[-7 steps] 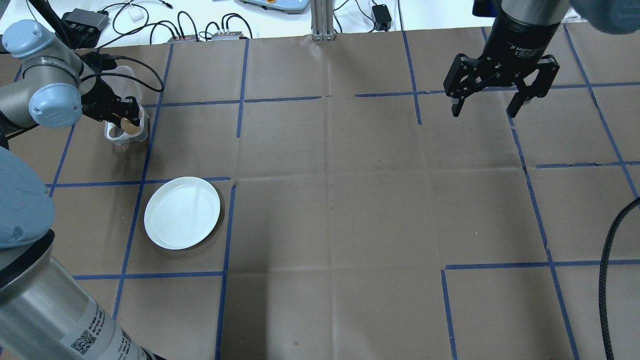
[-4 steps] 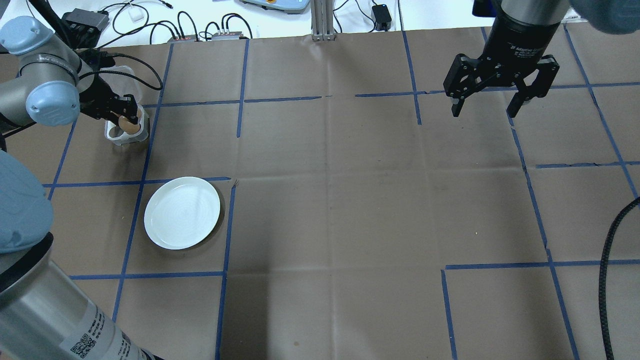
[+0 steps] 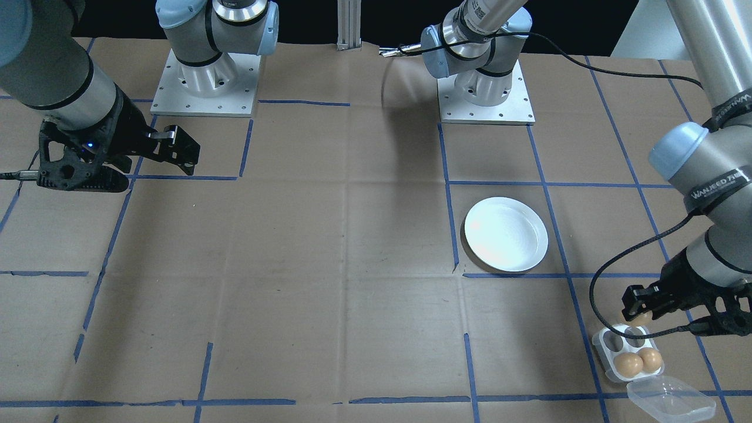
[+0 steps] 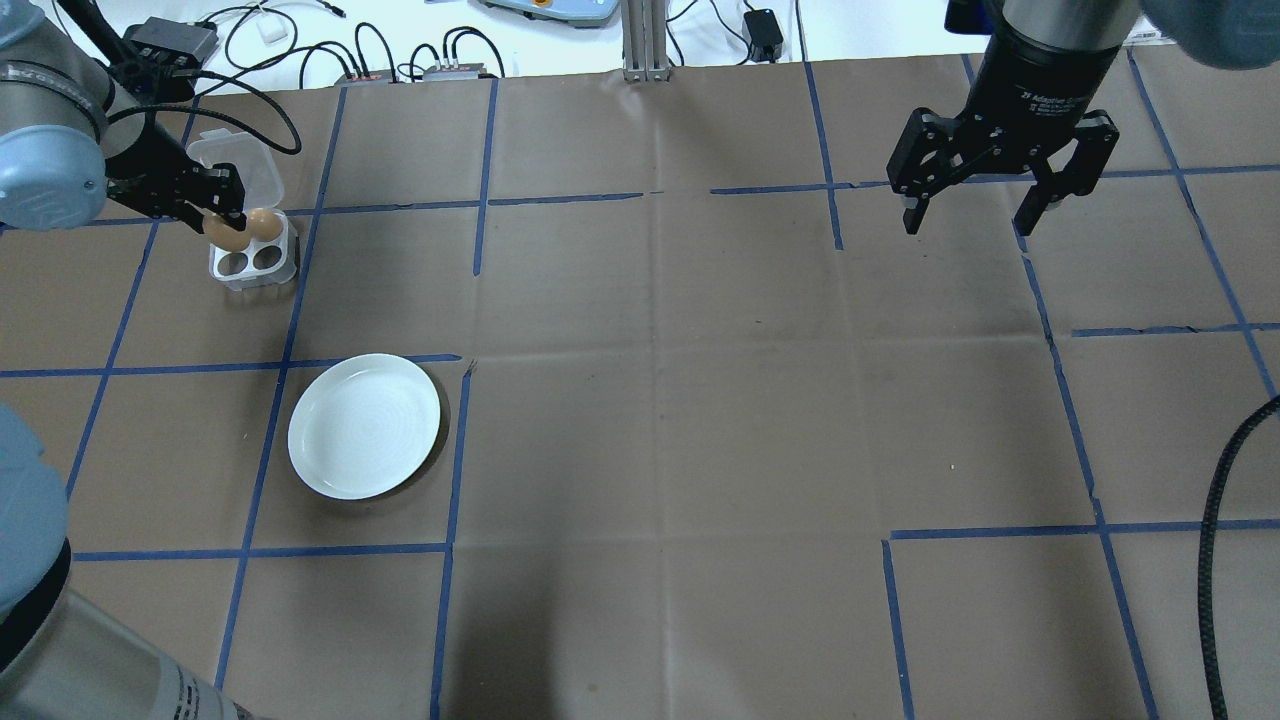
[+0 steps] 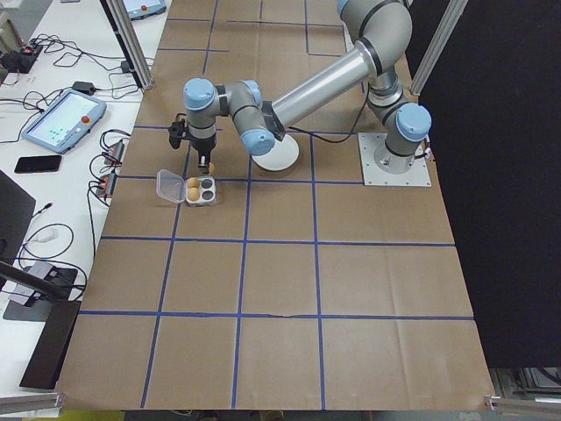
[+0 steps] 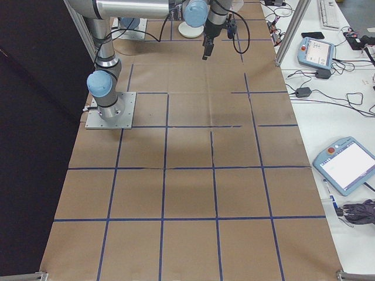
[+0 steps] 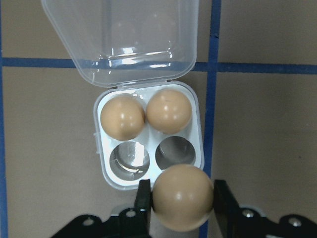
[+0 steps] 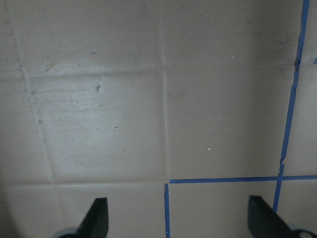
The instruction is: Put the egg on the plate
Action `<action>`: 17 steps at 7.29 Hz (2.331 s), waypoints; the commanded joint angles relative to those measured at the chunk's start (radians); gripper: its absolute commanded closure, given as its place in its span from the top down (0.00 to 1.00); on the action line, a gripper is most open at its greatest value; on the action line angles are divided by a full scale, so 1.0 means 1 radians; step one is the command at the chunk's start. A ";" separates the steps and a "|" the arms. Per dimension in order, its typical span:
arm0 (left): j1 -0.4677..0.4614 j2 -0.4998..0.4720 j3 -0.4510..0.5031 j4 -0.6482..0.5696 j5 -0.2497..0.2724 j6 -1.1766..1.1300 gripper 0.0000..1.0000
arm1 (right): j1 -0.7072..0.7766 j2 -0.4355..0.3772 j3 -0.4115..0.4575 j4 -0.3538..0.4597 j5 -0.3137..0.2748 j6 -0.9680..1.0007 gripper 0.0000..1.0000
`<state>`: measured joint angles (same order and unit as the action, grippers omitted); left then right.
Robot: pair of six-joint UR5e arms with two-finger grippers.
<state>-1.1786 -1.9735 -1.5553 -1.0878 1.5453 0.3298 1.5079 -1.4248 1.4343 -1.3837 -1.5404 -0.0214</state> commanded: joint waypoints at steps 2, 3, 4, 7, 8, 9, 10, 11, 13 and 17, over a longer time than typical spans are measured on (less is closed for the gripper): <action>-0.146 0.207 -0.292 -0.017 0.006 -0.203 0.25 | 0.000 0.000 0.000 0.000 0.000 0.000 1.00; -0.165 0.250 -0.404 -0.003 0.001 -0.242 0.25 | 0.000 0.000 0.000 0.000 0.000 0.000 1.00; -0.164 0.251 -0.476 0.026 0.002 -0.241 0.25 | 0.000 0.000 0.000 0.000 0.000 0.000 1.00; -0.156 0.213 -0.512 0.055 0.002 -0.229 0.42 | 0.000 0.000 0.000 0.000 -0.001 0.000 1.00; -0.156 0.194 -0.508 0.058 0.002 -0.238 0.96 | 0.000 0.000 0.000 0.000 0.000 0.000 1.00; -0.154 0.193 -0.502 0.058 0.005 -0.233 1.00 | 0.000 0.000 0.000 0.000 0.000 0.000 1.00; -0.154 0.218 -0.497 0.058 0.009 -0.233 1.00 | 0.000 0.000 0.000 0.000 0.000 0.000 1.00; -0.154 0.263 -0.470 0.042 0.010 -0.239 1.00 | 0.000 0.000 0.000 0.000 -0.001 0.000 1.00; -0.162 0.385 -0.418 -0.010 0.012 -0.247 1.00 | 0.000 0.001 0.000 0.000 0.000 0.000 1.00; -0.217 0.385 -0.050 -0.401 0.004 -0.297 1.00 | 0.000 0.000 0.000 0.000 0.000 0.000 1.00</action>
<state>-1.3800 -1.5658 -1.7292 -1.3727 1.5488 0.0530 1.5079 -1.4241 1.4343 -1.3837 -1.5405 -0.0215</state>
